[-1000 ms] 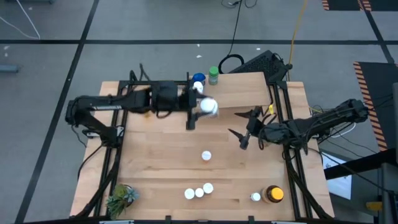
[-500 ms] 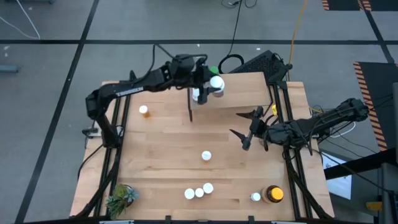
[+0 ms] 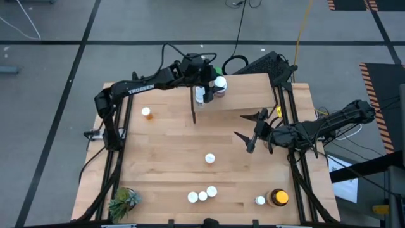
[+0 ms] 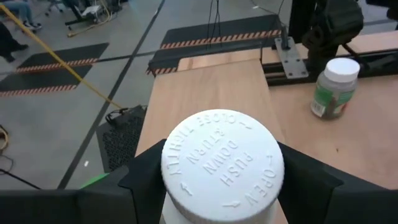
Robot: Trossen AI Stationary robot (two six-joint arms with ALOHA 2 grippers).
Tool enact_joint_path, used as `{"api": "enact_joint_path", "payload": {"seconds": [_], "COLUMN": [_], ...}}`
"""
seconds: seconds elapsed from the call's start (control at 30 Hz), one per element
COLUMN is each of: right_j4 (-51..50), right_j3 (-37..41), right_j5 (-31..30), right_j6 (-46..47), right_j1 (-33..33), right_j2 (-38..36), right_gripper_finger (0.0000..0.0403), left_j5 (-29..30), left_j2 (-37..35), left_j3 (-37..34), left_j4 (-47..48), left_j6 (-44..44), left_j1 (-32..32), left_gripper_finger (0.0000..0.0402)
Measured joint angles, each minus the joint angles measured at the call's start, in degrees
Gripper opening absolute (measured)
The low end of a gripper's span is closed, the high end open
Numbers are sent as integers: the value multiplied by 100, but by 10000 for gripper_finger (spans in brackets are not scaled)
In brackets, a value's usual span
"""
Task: Pick and place medicine bottles onto shelf by color
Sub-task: Put the white bottle on the shelf
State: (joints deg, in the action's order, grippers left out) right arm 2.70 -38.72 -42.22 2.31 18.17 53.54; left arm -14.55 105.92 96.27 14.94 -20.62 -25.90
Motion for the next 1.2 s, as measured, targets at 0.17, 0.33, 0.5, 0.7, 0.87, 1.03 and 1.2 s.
{"api": "enact_joint_path", "payload": {"seconds": [0.17, 0.33, 0.5, 0.7, 0.87, 1.03, 1.2], "right_j4": [0, 0, 0, 0, 0, 0, 0], "right_j3": [0, 0, 0, 0, 0, 0, 0], "right_j5": [0, 0, 0, 1, 2, 2, 2], "right_j6": [2, 3, 22, 50, 83, 92, 92], "right_j1": [-2, -2, -2, -2, -2, -2, -2], "right_j2": [2, 2, 2, 2, 2, 2, 2], "right_gripper_finger": [338, 338, 338, 338, 338, 338, 338], "left_j5": [78, 109, 188, 219, 260, 266, 455], "left_j2": [-2, -2, -2, -2, -2, -4, -4], "left_j3": [0, 0, 0, 0, 0, 0, 0], "left_j4": [57, 152, 166, 163, 162, 155, 155], "left_j6": [89, 274, 299, 293, 299, 306, 309], "left_j1": [-62, -124, -120, -134, -146, -146, -146], "left_gripper_finger": [249, 250, 250, 251, 267, 295, 311]}}
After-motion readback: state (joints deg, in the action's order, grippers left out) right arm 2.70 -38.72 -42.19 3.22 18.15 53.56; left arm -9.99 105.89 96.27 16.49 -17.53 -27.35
